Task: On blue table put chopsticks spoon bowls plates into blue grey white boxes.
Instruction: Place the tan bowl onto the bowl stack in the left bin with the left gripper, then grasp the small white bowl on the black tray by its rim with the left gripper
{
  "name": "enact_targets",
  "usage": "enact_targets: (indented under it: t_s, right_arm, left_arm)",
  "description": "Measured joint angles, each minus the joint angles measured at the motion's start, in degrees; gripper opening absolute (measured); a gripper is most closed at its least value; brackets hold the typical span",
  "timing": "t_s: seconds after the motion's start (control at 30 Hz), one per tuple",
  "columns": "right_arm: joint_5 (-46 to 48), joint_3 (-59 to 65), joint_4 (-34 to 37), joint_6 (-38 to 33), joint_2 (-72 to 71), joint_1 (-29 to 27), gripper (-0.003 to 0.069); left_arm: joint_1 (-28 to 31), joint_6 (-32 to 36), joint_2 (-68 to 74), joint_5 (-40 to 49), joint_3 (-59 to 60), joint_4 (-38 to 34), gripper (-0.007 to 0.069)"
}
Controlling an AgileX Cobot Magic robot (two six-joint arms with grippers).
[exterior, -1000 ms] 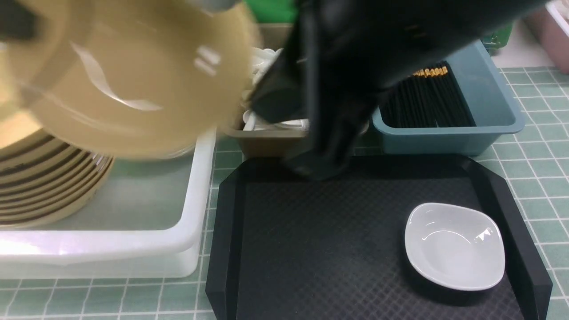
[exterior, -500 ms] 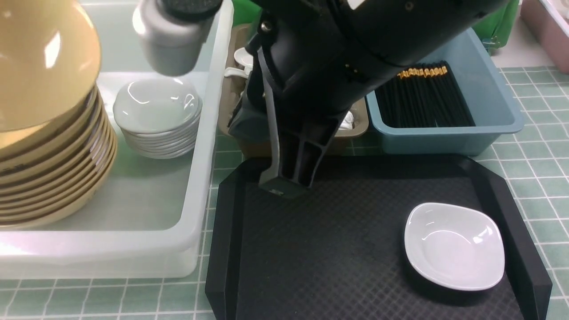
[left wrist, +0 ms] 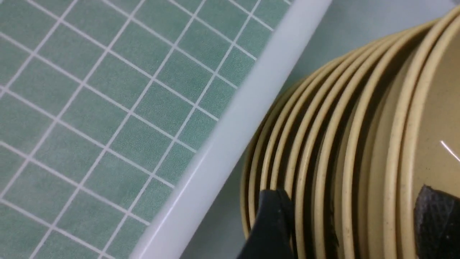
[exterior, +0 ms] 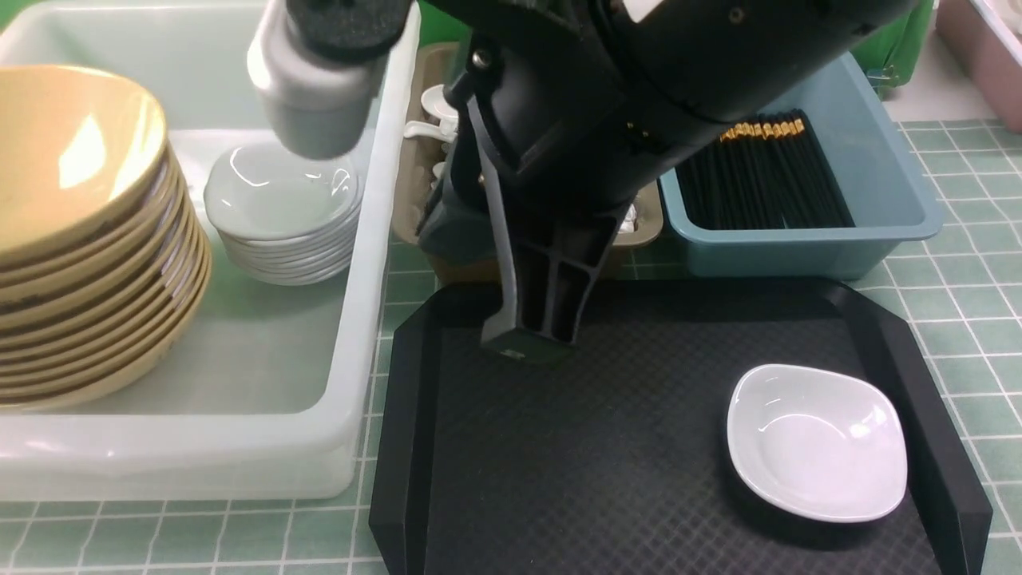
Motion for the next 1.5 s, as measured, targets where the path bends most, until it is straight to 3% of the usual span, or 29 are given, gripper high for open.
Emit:
enact_targets:
  t_s: [0.27, 0.37, 0.4, 0.47, 0.67, 0.93, 1.17, 1.5]
  right_arm:
    - [0.77, 0.0, -4.96, 1.63, 0.0, 0.0, 0.0099]
    - [2.76, 0.0, -12.89, 7.52, 0.0, -0.27, 0.0099]
    - [2.86, 0.06, -13.34, 7.96, -0.07, -0.45, 0.0099]
    - [2.91, 0.85, -14.52, 10.13, -0.87, -2.13, 0.0101]
    - [2.86, 13.3, -15.38, 17.89, -10.83, -11.83, 0.0107]
    - [3.05, 33.55, -15.63, 23.79, -29.4, -17.99, 0.0107]
    - [3.24, 44.03, -15.58, 26.92, -39.26, -18.22, 0.0107]
    - [3.29, 49.42, -15.53, 28.18, -44.16, -18.22, 0.0107]
  left_arm:
    - [-1.97, 2.58, -7.17, 3.05, -5.78, -8.62, 0.0512]
    - [-15.27, 6.31, -10.87, 5.59, -7.77, -14.39, 0.0512]
    - [-16.2, 6.4, -11.01, 5.66, -7.82, -14.39, 0.0512]
    - [-28.41, 6.73, -10.89, 6.66, -7.85, -13.37, 0.0512]
    - [-60.39, 0.68, -0.94, 4.4, -7.85, 2.25, 0.0512]
    - [-80.01, -2.82, 17.58, -10.3, -7.85, 5.8, 0.0512]
    - [-86.24, -1.78, 28.57, -16.19, -10.98, 5.8, 0.0512]
    - [-88.82, -1.51, 42.77, -14.99, -25.49, 5.9, 0.0491]
